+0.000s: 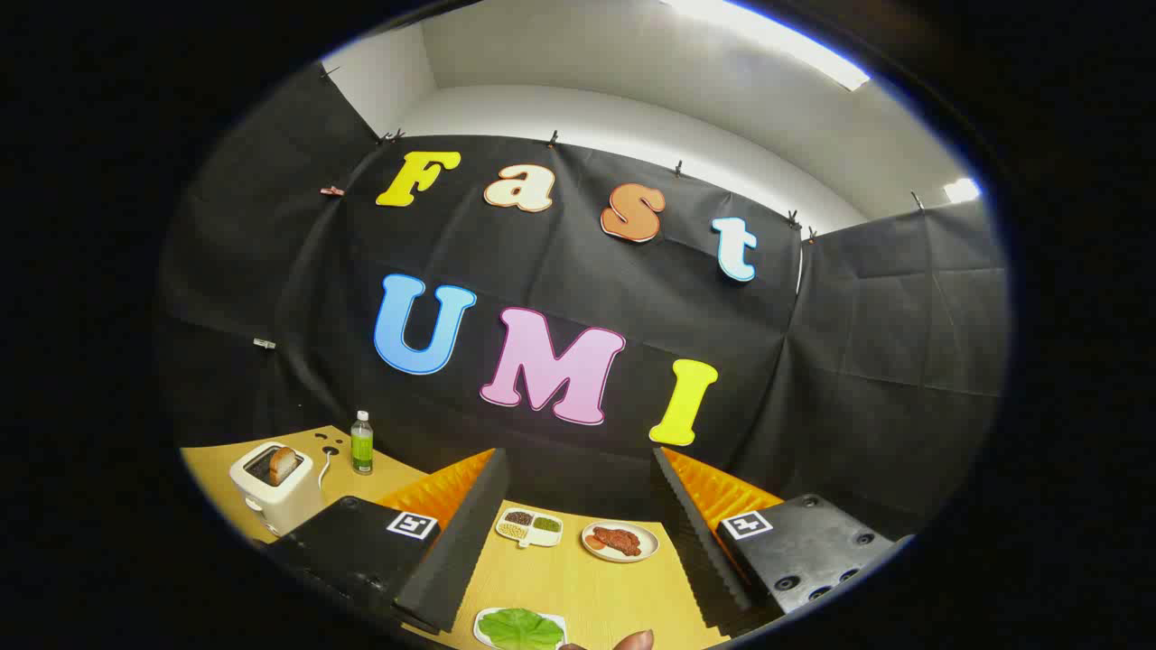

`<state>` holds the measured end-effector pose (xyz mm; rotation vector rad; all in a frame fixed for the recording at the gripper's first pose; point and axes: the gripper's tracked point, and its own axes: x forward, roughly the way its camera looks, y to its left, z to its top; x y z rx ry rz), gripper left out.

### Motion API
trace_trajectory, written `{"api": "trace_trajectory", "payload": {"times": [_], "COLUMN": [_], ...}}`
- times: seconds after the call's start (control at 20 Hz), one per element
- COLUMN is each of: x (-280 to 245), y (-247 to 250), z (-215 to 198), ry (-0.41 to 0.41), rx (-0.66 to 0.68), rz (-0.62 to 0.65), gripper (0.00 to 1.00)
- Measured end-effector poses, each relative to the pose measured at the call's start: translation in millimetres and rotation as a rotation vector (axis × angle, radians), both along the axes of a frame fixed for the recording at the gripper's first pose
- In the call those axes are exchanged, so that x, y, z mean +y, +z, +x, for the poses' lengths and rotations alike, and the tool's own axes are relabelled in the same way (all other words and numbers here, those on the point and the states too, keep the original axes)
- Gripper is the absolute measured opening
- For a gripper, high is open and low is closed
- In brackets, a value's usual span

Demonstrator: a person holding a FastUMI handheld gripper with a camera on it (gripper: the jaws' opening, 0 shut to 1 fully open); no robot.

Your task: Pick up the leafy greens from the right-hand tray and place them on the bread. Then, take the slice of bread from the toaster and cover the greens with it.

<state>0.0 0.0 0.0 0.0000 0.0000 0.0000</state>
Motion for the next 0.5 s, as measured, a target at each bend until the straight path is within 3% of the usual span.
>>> {"api": "trace_trajectory", "payload": {"times": [0.5], "x": [4.2], "y": [-4.9], "z": [2.1], "ry": [0.013], "rx": [0.002], "rz": [0.003], "gripper": [0.98]}}
